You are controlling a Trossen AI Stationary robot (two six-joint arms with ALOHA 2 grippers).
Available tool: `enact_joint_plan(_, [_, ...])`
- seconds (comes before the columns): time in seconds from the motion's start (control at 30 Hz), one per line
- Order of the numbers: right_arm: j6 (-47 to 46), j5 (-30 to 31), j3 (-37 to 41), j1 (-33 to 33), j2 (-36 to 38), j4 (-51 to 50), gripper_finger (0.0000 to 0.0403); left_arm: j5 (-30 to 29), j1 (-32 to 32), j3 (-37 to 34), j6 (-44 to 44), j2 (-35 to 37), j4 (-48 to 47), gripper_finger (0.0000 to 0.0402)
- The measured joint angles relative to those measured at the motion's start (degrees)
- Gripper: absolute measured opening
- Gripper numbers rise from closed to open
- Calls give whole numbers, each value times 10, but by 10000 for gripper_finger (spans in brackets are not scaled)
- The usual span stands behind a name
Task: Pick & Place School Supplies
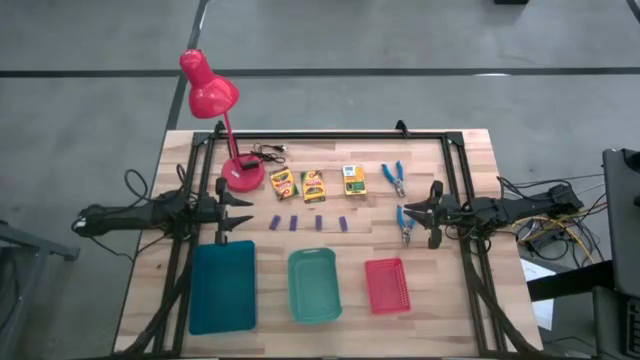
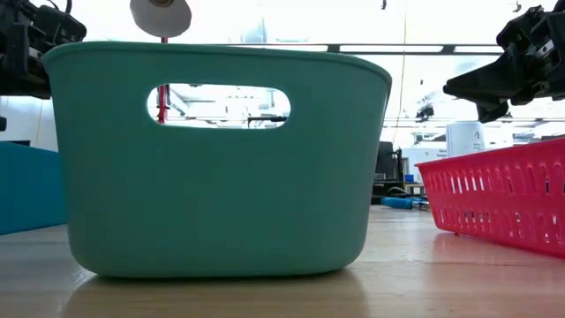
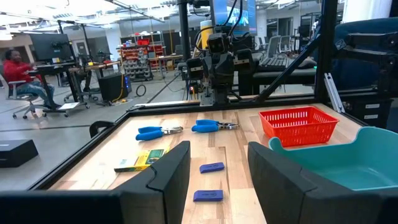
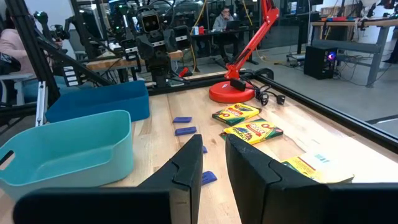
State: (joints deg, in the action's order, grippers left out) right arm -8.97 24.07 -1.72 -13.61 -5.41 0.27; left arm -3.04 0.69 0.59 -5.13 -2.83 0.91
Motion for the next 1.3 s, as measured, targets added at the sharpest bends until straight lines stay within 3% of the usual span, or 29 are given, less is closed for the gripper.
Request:
enact_joint_plan(1.13, [0, 0, 0, 0, 0, 0, 68, -1, 0, -1, -3, 0, 5, 168])
enact_joint_plan(1.3, [0, 0, 0, 0, 0, 0, 68, 0, 0, -1, 39, 0, 8, 168])
